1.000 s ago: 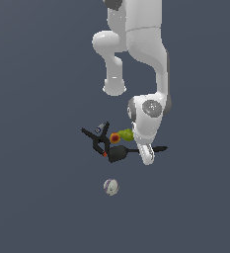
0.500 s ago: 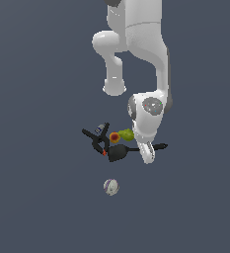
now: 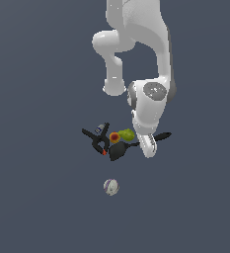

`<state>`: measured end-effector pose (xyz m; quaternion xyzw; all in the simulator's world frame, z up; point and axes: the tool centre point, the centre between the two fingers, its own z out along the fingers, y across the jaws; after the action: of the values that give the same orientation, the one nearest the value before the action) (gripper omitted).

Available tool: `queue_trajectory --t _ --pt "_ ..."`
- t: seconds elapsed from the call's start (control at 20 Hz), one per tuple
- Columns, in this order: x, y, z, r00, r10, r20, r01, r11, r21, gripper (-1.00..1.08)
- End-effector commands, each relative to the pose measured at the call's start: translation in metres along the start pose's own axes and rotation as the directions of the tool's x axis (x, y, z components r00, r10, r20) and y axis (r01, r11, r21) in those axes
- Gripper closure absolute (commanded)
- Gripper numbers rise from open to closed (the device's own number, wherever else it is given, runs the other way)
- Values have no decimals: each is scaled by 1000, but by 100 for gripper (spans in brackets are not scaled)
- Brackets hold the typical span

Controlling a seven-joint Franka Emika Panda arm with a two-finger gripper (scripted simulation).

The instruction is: Pick up a designated object from a clutter of objects.

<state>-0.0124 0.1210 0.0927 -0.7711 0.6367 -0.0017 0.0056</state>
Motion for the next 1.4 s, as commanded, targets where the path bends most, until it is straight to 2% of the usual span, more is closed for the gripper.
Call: queue_trajectory --t 0.0,0.85,1.35 --pt "3 0 -24 1000 1 0 -1 1000 2 108" --pt "23 0 -198 1000 9 -3 -9 1000 -7 108" --pt "30 -3 -257 1000 11 -4 -11 1000 -10 108"
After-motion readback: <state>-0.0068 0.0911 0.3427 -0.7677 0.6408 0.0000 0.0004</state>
